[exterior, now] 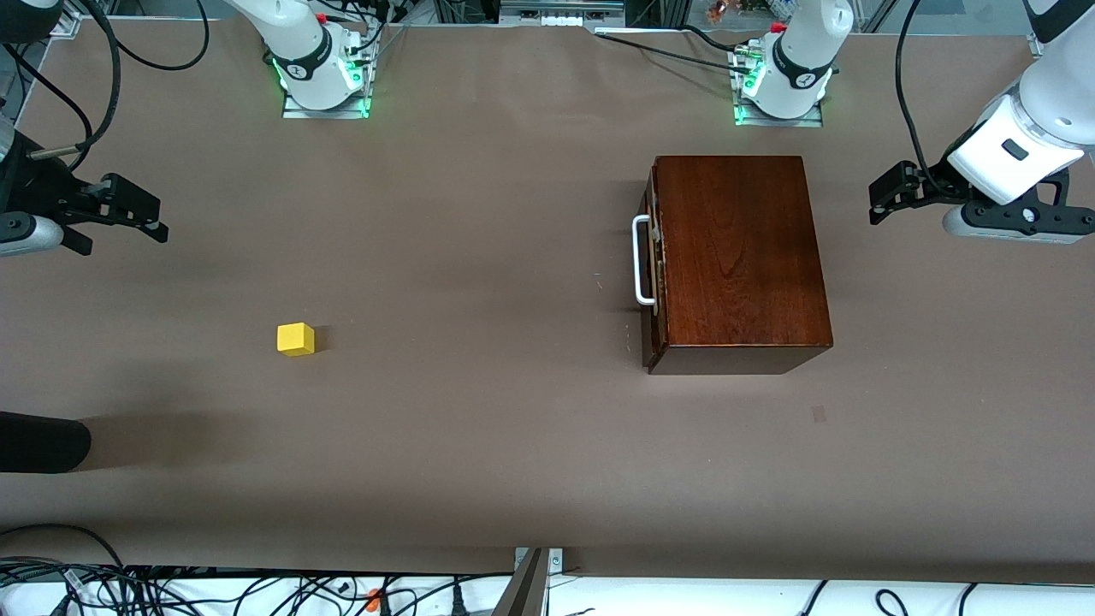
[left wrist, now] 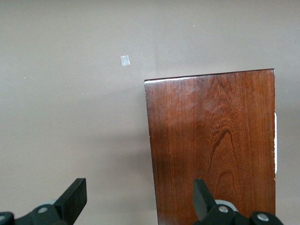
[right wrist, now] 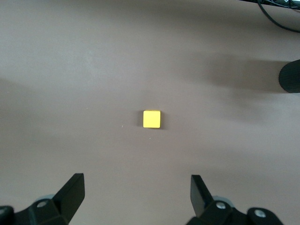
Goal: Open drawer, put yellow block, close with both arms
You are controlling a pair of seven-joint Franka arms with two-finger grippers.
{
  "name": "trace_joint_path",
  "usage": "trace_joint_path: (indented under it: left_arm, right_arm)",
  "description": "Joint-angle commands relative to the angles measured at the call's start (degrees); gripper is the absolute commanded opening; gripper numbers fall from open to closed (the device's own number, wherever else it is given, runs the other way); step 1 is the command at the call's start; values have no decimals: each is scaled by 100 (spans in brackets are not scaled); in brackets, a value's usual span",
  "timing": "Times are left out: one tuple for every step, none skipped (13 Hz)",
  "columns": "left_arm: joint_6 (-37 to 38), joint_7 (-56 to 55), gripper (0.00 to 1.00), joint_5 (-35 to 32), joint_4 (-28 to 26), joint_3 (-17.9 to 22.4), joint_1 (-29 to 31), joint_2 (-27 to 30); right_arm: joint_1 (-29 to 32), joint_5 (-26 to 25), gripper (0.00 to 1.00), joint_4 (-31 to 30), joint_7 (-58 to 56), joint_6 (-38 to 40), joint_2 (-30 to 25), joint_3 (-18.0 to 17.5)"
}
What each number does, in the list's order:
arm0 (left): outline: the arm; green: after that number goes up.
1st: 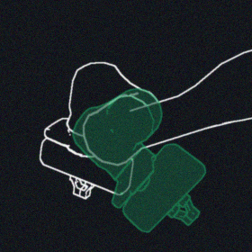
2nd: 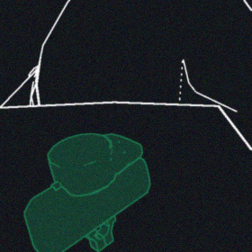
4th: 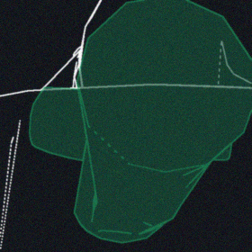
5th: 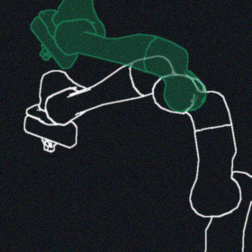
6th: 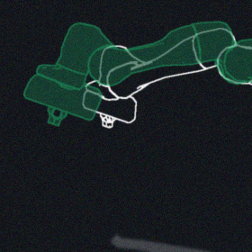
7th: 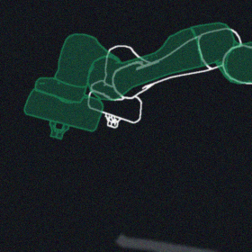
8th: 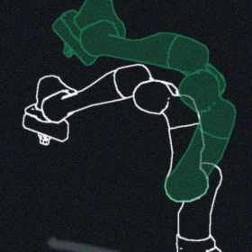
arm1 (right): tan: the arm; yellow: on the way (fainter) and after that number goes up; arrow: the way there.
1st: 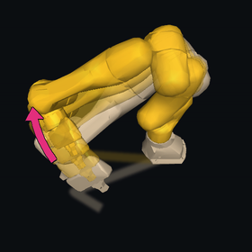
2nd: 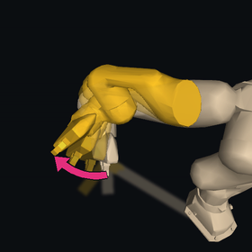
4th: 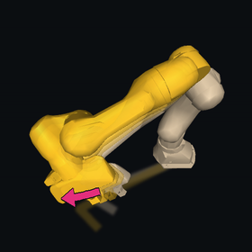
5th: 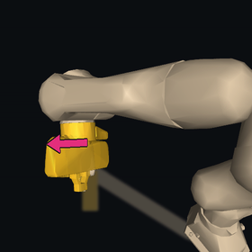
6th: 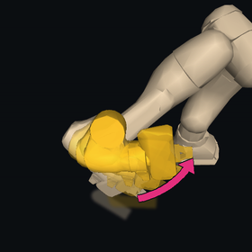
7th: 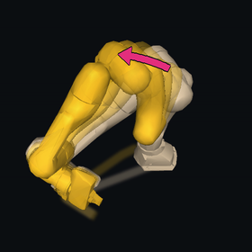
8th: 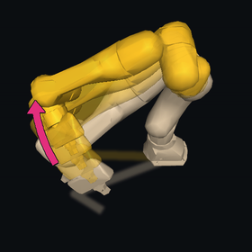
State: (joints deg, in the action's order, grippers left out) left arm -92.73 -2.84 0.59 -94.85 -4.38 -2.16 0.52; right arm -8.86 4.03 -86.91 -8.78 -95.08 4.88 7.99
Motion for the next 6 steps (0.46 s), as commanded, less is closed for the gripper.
trace_joint_path:
  left_arm:
    - [299,73,100,-32,194,-10,5,-78]
    - [317,73,100,-15,194,-10,-4,-78]
    - [343,47,100,-24,194,-19,-12,-78]
    - [378,64,100,-24,194,-19,-12,-69]
    - [431,82,100,-24,194,-10,-12,-69]
    - [449,99,100,-24,194,-10,-12,-78]
  right_arm:
    - [34,1,100,113,7,60,39,-8]
    - [34,1,100,113,7,69,39,-8]
    - [34,1,100,113,7,69,39,-8]
    - [34,1,100,113,7,69,39,1]
    - [34,1,100,113,7,69,39,1]
    - [34,1,100,113,7,69,39,1]
